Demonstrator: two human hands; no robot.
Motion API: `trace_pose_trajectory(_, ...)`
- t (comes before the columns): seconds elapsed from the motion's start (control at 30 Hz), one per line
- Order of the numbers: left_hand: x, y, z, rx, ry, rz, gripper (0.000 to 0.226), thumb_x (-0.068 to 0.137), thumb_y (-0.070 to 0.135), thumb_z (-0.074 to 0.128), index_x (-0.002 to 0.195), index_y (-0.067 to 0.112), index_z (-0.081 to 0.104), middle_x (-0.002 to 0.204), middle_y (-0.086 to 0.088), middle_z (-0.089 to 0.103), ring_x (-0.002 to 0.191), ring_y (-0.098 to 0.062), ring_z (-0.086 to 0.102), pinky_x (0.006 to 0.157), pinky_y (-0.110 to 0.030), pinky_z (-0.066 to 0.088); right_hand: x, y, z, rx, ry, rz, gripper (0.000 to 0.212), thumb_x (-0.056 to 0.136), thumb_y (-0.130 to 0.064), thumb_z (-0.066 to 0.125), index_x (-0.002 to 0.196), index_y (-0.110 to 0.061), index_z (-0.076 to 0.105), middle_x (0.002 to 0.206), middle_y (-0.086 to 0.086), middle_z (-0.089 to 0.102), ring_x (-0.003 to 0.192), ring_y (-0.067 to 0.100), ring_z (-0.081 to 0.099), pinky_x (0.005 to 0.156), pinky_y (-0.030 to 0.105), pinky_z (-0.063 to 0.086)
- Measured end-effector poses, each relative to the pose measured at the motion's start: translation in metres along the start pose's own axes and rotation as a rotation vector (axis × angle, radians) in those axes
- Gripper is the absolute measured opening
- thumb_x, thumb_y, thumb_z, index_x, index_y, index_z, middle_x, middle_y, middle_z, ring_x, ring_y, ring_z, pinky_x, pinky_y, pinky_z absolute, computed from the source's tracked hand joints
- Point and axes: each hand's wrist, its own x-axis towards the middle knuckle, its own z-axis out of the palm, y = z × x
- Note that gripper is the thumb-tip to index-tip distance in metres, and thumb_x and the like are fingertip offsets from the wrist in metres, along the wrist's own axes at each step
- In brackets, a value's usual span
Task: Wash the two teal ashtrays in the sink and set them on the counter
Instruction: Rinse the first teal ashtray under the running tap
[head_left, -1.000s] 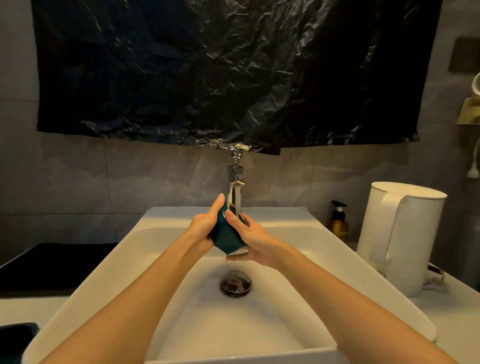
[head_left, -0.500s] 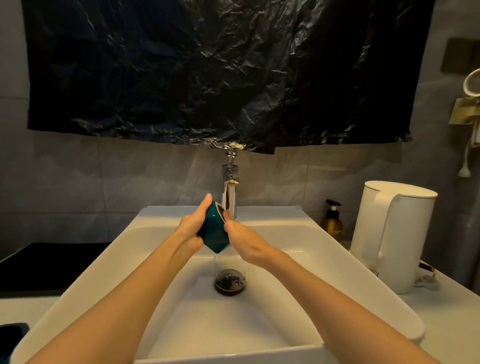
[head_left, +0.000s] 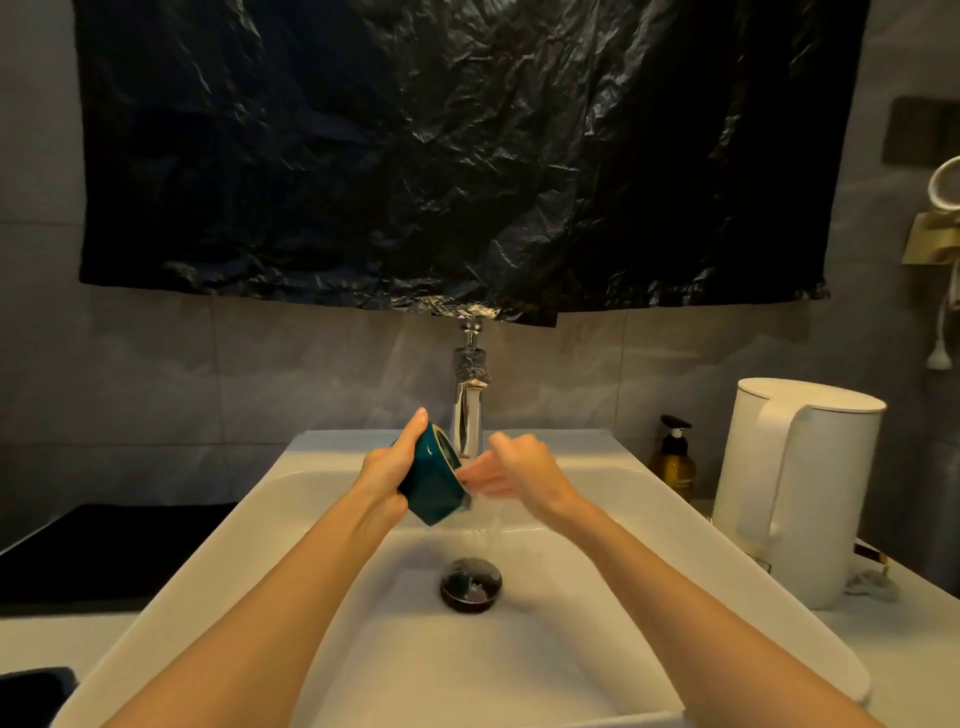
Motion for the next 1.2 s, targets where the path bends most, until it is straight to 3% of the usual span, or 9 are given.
trace_pose_trajectory(0.1,-0.001,0.002,-0.002,0.041,-0.04,-0.008,0.056,0.078,0.051,0.068,0.109,0.005,0.059,0.101,-0.015,0.064,0.086,-0.026,0.06,0.069,-0.037,0.051,0.015,0.007,-0.016,0.134,0.258,0.006,0.038,0.093,-0.022,0.039,0.081,-0.008,0.071,0.087,0.009,0.073,0.077,0.025,0.071,0.081,0.047,0.057)
trace_pose_trajectory(0.17,-0.002,0.0,0.002,0.1,-0.092,-0.016,0.058,0.076,0.052,0.068,0.108,0.004,0.06,0.101,-0.015,0.065,0.088,-0.027,0.061,0.067,-0.035,0.052,0.026,0.004,-0.023,-0.008,0.384,-0.067,0.028,0.094,-0.02,0.043,0.095,-0.019,0.07,0.103,0.006,0.071,0.091,0.023,0.068,0.088,0.046,0.055)
trace_pose_trajectory(0.27,-0.006,-0.003,0.007,0.15,-0.126,-0.017,0.049,0.078,0.05,0.068,0.097,0.005,0.064,0.095,-0.014,0.067,0.082,-0.025,0.061,0.063,-0.032,0.051,0.041,-0.029,-0.037,-0.205,0.339,-0.204,0.046,0.095,-0.01,0.042,0.14,-0.018,0.047,0.139,0.002,0.052,0.119,0.019,0.053,0.099,0.028,0.041)
trace_pose_trajectory(0.4,-0.006,-0.005,0.009,0.199,-0.156,-0.032,0.055,0.077,0.054,0.067,0.104,0.006,0.064,0.102,-0.013,0.067,0.091,-0.026,0.061,0.062,-0.031,0.051,0.066,-0.075,-0.039,-0.446,0.146,-0.359,0.06,0.094,-0.005,0.038,0.151,-0.02,0.025,0.156,0.0,0.028,0.139,0.017,0.032,0.111,0.03,0.029)
trace_pose_trajectory(0.63,-0.011,-0.005,0.014,0.293,-0.186,-0.001,0.05,0.077,0.058,0.064,0.099,0.013,0.061,0.099,-0.009,0.066,0.092,-0.025,0.061,0.068,-0.031,0.051,0.069,-0.073,-0.03,-0.523,0.219,-0.418,0.045,0.098,-0.009,0.033,0.14,-0.017,0.046,0.104,0.013,0.067,0.061,0.011,0.049,0.052,0.021,0.036)
trace_pose_trajectory(0.73,-0.014,-0.004,0.015,0.316,-0.192,0.009,0.049,0.077,0.058,0.063,0.099,0.014,0.06,0.099,-0.009,0.066,0.093,-0.025,0.061,0.071,-0.032,0.052,0.06,-0.067,-0.029,-0.555,0.163,-0.425,0.046,0.1,-0.013,0.032,0.145,-0.02,0.04,0.141,0.011,0.051,0.09,0.015,0.061,0.077,0.025,0.048)
trace_pose_trajectory(0.83,-0.018,-0.004,0.014,0.34,-0.211,0.028,0.05,0.078,0.058,0.062,0.102,0.014,0.058,0.102,-0.009,0.066,0.097,-0.026,0.061,0.074,-0.033,0.052,0.054,-0.069,-0.029,-0.428,0.087,-0.356,0.049,0.1,-0.012,0.033,0.147,-0.023,0.035,0.152,0.002,0.036,0.134,0.021,0.041,0.106,0.029,0.035)
trace_pose_trajectory(1.0,-0.021,-0.002,0.012,0.325,-0.278,0.065,0.049,0.081,0.056,0.059,0.104,0.013,0.058,0.103,-0.01,0.067,0.095,-0.025,0.062,0.07,-0.031,0.051,0.021,-0.031,-0.031,-0.038,0.413,-0.33,0.029,0.099,-0.013,0.042,0.118,-0.018,0.062,0.117,-0.004,0.063,0.108,0.01,0.057,0.096,0.03,0.05)
trace_pose_trajectory(1.2,-0.027,-0.005,0.013,0.174,-0.427,0.02,0.039,0.085,0.051,0.054,0.091,0.014,0.064,0.085,-0.007,0.07,0.081,-0.023,0.062,0.077,-0.034,0.049,-0.013,0.004,-0.029,0.369,-0.239,0.208,0.041,0.091,-0.057,0.046,0.113,-0.024,0.059,0.111,-0.001,0.067,0.108,0.017,0.06,0.094,0.036,0.05)
